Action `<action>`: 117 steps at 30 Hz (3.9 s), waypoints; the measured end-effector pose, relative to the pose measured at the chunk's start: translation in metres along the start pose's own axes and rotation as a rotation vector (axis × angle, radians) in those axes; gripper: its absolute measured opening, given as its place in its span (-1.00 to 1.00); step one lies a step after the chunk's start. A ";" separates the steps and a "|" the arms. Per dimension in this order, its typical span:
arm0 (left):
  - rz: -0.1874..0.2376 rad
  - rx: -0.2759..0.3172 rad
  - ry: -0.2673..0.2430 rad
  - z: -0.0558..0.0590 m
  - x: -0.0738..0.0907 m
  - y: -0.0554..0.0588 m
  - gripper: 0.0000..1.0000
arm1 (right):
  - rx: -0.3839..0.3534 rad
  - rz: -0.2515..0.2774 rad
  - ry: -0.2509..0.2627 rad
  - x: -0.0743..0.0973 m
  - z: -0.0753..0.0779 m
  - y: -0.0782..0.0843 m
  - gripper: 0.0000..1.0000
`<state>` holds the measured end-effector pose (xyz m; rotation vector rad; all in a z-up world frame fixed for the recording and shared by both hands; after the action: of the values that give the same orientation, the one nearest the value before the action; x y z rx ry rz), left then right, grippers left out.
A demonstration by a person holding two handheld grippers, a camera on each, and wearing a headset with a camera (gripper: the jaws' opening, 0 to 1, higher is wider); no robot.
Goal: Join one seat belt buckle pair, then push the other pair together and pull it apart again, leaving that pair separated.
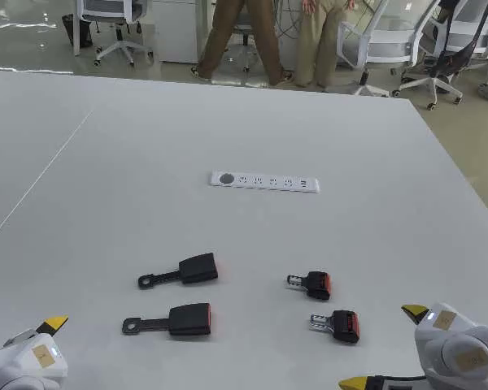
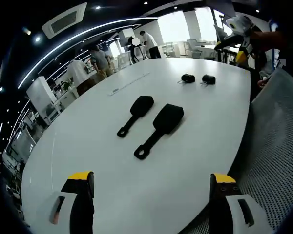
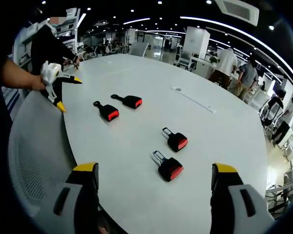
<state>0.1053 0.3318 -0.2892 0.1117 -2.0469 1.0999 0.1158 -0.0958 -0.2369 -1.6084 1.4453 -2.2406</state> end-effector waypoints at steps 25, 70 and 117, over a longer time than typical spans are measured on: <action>0.013 0.006 -0.003 -0.001 0.002 -0.003 1.00 | 0.056 0.007 -0.020 -0.028 0.004 -0.001 0.91; 0.002 -0.035 0.053 0.012 0.019 -0.022 0.92 | 0.040 0.054 0.018 -0.017 0.013 -0.012 0.75; 0.021 -0.211 0.267 0.019 -0.062 -0.078 0.09 | 0.265 -0.106 -0.161 -0.064 0.028 -0.003 -0.02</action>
<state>0.1689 0.2525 -0.2854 -0.1555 -1.9109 0.8549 0.1681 -0.0802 -0.2806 -1.7630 1.0004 -2.1831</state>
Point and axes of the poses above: the centre of the closed fingertips' face, and the gripper's own axes: x roughly backward along the fingers, z roughly to its right, y roughly out of its underside, the point moved 4 cm from there along x, roughly backward along the fingers, and after that the axes turned 6 degrees about -y, right-handed, at the moved point
